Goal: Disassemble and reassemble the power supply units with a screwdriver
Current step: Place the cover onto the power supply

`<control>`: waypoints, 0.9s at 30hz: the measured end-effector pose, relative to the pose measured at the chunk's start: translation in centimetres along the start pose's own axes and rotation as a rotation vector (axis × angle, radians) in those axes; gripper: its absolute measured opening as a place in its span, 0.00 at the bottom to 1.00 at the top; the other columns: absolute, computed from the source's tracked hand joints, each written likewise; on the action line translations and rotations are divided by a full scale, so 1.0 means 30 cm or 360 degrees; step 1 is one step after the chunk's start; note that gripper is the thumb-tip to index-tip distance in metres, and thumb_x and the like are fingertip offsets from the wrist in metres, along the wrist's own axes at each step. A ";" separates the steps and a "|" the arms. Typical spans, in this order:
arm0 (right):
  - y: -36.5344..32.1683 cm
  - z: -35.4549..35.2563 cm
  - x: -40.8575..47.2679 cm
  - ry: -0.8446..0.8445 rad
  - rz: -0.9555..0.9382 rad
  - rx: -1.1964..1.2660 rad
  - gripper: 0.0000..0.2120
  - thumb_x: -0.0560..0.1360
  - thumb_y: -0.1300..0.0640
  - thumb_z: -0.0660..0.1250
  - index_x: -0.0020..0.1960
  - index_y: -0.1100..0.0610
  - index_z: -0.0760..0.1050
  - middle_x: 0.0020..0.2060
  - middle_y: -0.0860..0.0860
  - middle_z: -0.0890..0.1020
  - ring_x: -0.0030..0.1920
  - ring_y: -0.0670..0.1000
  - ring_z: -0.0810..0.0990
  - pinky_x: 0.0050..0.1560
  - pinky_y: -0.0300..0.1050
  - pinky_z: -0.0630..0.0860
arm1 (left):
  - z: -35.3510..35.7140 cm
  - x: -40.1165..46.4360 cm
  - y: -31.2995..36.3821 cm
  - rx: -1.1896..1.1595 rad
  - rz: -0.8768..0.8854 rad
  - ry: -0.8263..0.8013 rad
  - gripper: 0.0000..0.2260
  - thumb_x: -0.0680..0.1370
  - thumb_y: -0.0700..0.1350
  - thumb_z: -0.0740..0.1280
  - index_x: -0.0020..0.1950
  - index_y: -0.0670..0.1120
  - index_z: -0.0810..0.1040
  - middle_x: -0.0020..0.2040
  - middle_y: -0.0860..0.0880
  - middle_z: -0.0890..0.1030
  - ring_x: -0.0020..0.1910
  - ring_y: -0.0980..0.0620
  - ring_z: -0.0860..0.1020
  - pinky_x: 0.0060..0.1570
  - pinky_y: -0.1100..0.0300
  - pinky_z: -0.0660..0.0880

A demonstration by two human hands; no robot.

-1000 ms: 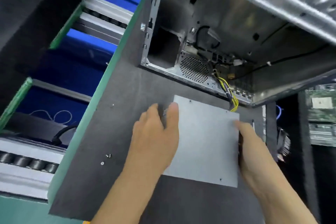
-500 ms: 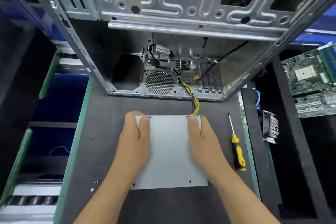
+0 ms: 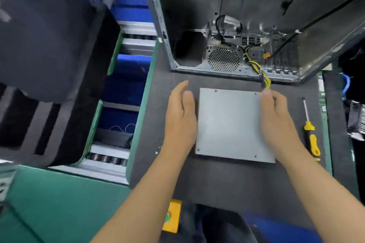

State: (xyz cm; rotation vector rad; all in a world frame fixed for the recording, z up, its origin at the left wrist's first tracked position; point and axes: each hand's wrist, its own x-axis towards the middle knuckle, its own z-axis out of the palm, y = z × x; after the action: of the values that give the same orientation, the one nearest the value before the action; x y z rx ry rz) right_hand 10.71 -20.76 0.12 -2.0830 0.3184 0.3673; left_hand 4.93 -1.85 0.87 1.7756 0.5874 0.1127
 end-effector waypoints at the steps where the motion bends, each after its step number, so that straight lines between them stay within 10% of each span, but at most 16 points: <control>1: -0.002 -0.001 -0.010 0.0168 -0.0083 -0.0144 0.25 0.78 0.35 0.50 0.65 0.48 0.70 0.61 0.49 0.76 0.63 0.51 0.73 0.60 0.49 0.69 | -0.068 -0.027 -0.029 0.0006 0.0078 0.0132 0.13 0.85 0.53 0.54 0.67 0.60 0.72 0.62 0.66 0.76 0.63 0.67 0.73 0.59 0.72 0.68; 5: -0.049 0.009 -0.129 0.0800 -0.0896 -0.0555 0.18 0.81 0.48 0.59 0.65 0.58 0.71 0.58 0.64 0.73 0.60 0.62 0.70 0.63 0.52 0.64 | -0.379 -0.129 -0.233 0.0337 0.0175 0.0496 0.08 0.82 0.43 0.64 0.55 0.55 0.79 0.48 0.60 0.82 0.48 0.57 0.80 0.49 0.61 0.76; 8: -0.097 0.137 -0.338 0.0269 -0.1426 -0.0589 0.05 0.81 0.57 0.62 0.54 0.53 0.76 0.42 0.53 0.77 0.42 0.51 0.75 0.50 0.34 0.73 | -0.464 -0.176 -0.340 0.0729 0.0211 0.0275 0.05 0.78 0.38 0.70 0.51 0.47 0.82 0.46 0.54 0.82 0.44 0.55 0.78 0.48 0.55 0.75; 10: -0.081 0.258 -0.456 -0.0192 -0.1561 -0.0916 0.07 0.79 0.61 0.64 0.54 0.52 0.78 0.41 0.50 0.78 0.39 0.52 0.78 0.42 0.43 0.78 | -0.444 -0.191 -0.376 0.0900 0.0376 0.0097 0.05 0.75 0.37 0.75 0.50 0.44 0.84 0.45 0.50 0.82 0.43 0.51 0.78 0.49 0.56 0.74; 14: -0.029 0.454 -0.502 -0.0422 -0.1175 -0.1136 0.29 0.62 0.74 0.75 0.62 0.63 0.77 0.49 0.56 0.79 0.45 0.56 0.80 0.42 0.49 0.82 | -0.388 -0.203 -0.421 0.1008 0.0557 0.0043 0.10 0.72 0.39 0.78 0.52 0.40 0.85 0.44 0.46 0.80 0.45 0.46 0.77 0.53 0.62 0.70; 19: -0.031 0.568 -0.409 -0.0436 -0.1051 -0.1100 0.22 0.77 0.67 0.67 0.70 0.58 0.71 0.58 0.55 0.74 0.56 0.55 0.75 0.55 0.48 0.77 | -0.358 -0.189 -0.453 0.0971 0.0680 0.0207 0.05 0.74 0.40 0.76 0.49 0.42 0.86 0.41 0.47 0.80 0.42 0.45 0.77 0.47 0.52 0.72; 27: -0.035 0.588 -0.356 -0.0485 -0.1163 -0.1172 0.09 0.75 0.67 0.67 0.55 0.60 0.78 0.52 0.55 0.75 0.52 0.55 0.72 0.46 0.48 0.75 | -0.375 -0.200 -0.436 0.0859 0.0514 0.0219 0.01 0.76 0.40 0.73 0.46 0.45 0.83 0.43 0.52 0.81 0.45 0.51 0.76 0.49 0.61 0.71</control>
State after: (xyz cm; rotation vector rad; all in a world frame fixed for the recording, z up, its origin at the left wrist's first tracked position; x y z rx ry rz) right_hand -1.05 -4.21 -3.66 -2.6056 -0.8674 0.3709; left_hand -8.77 7.61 -6.64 2.3959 0.4468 0.3253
